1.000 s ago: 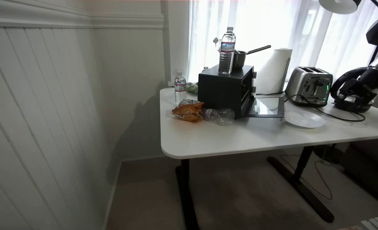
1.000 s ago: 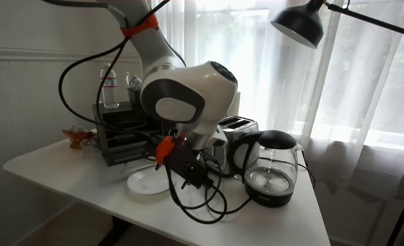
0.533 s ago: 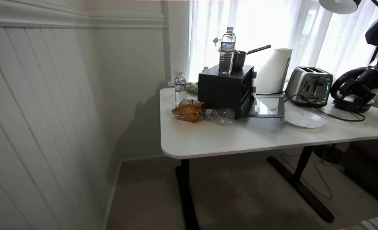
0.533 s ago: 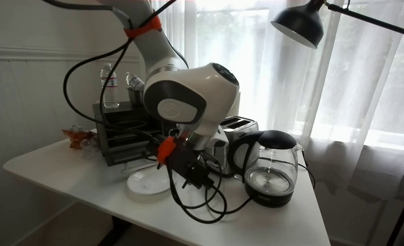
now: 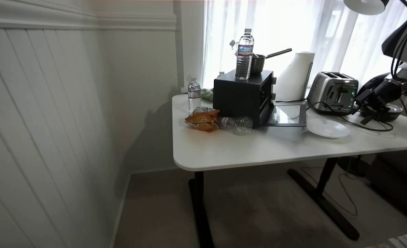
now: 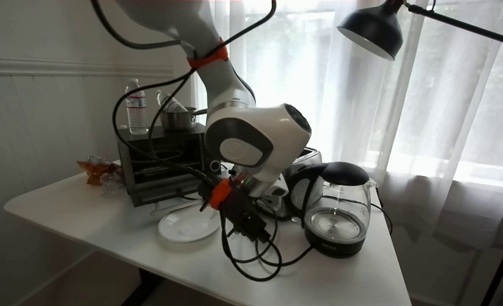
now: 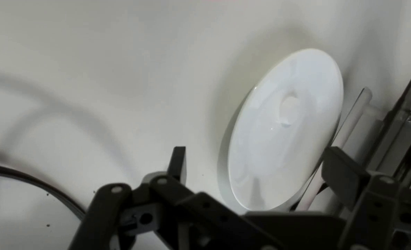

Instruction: Pick up one white plate and put it in the oven on the top tray

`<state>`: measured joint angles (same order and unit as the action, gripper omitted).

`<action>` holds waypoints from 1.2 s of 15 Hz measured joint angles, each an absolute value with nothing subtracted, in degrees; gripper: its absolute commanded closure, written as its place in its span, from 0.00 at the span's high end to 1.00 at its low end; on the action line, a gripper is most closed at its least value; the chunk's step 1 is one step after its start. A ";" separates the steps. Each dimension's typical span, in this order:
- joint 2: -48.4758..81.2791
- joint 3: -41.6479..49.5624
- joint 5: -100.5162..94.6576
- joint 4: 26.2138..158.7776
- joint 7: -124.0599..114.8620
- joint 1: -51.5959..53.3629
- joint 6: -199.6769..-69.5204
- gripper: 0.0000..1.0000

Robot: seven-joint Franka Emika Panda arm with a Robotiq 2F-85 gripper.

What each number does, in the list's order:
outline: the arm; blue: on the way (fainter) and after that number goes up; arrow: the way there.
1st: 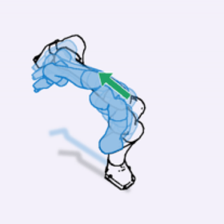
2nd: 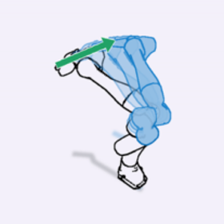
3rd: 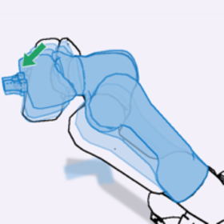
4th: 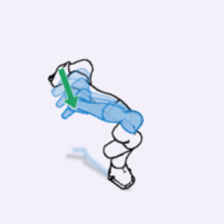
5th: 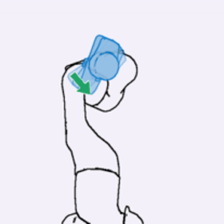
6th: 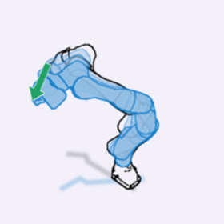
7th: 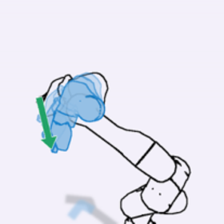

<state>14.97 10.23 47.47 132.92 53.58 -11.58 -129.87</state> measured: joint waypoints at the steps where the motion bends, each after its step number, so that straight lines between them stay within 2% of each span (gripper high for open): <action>1: 16.19 9.78 47.81 131.77 53.87 -12.18 -128.92 0.96; 2: 17.38 9.28 48.43 130.69 54.29 -12.73 -128.16 0.90; 4: 19.65 8.32 49.73 128.69 54.84 -13.44 -127.33 0.67; 5: 20.67 7.89 50.26 127.84 54.87 -13.64 -127.24 0.68; 7: 22.49 7.07 51.27 126.25 54.92 -13.91 -127.22 0.55; 11: 25.18 6.03 51.49 123.95 54.91 -14.03 -127.22 0.37; 14: 26.44 5.47 51.52 122.85 54.91 -14.07 -127.22 0.28; 15: 26.74 5.34 51.52 122.58 54.91 -14.07 -127.22 0.34; 16: 26.97 5.22 51.52 122.37 54.91 -14.07 -127.22 0.33; 18: 27.19 5.03 51.52 122.18 54.91 -14.07 -127.22 0.23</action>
